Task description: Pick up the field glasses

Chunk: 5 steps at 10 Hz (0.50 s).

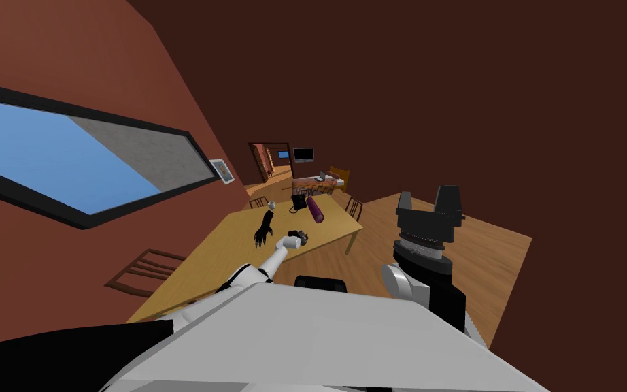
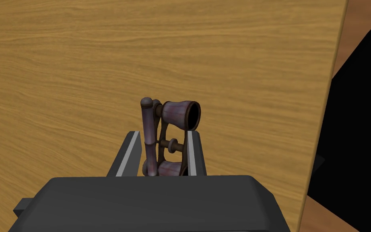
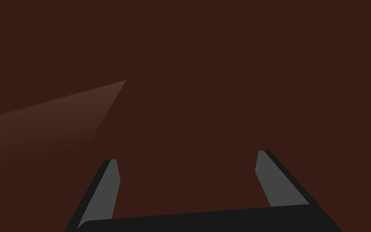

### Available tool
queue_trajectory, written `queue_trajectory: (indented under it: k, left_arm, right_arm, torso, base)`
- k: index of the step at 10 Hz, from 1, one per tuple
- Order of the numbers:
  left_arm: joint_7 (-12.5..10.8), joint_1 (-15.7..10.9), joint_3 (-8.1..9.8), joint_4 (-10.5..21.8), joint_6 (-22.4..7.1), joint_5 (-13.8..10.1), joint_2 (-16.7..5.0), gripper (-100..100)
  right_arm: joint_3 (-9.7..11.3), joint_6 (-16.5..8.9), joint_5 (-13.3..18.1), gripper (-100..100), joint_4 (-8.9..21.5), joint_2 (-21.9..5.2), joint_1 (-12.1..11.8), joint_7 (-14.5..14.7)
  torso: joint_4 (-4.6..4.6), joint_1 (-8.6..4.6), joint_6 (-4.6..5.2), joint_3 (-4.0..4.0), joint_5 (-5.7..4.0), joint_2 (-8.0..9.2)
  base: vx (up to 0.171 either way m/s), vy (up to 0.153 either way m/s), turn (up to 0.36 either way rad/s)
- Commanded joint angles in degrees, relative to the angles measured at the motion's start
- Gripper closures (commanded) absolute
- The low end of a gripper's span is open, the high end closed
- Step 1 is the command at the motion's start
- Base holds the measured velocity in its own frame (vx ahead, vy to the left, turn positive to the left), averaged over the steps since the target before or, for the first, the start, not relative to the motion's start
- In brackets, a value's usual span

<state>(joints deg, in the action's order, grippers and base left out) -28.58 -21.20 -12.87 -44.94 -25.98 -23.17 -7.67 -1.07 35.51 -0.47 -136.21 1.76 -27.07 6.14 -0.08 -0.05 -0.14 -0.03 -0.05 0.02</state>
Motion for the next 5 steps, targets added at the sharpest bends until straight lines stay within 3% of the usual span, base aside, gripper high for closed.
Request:
queue_trajectory:
  k: [1,2,4,5]
  left_arm:
    - [-0.98,0.49,-1.01,-1.89,-0.62,-0.13,-0.44,100]
    - [-2.45,1.76,-2.62,-3.72,-1.79,-0.13,-1.33,100]
    - [-2.19,1.74,-2.37,-4.15,-1.72,-0.12,-1.29,100]
    - [-2.33,1.80,-2.42,-4.37,-1.87,-0.07,-1.30,0]
  right_arm:
    - [0.00,0.00,0.00,0,0.00,0.00,0.00,0.00]
    - [0.00,0.00,0.00,0,0.00,0.00,0.00,0.00]
    - [0.00,0.00,0.00,0,0.00,0.00,0.00,0.00]
    - [0.00,0.00,0.00,0,0.00,0.00,0.00,0.00]
  torso:
    - [0.00,0.00,0.00,0.00,0.00,0.00]
    - [0.04,0.00,0.04,0.01,0.01,-0.01]
    - [0.04,0.03,0.03,0.02,0.01,0.00]
    - [0.03,0.06,0.03,0.00,0.02,-0.02]
  base:
    - [-0.004,-0.023,0.021]
    - [-0.004,-0.019,0.006]
    - [-0.001,-0.007,0.005]
    - [0.000,0.000,0.000]
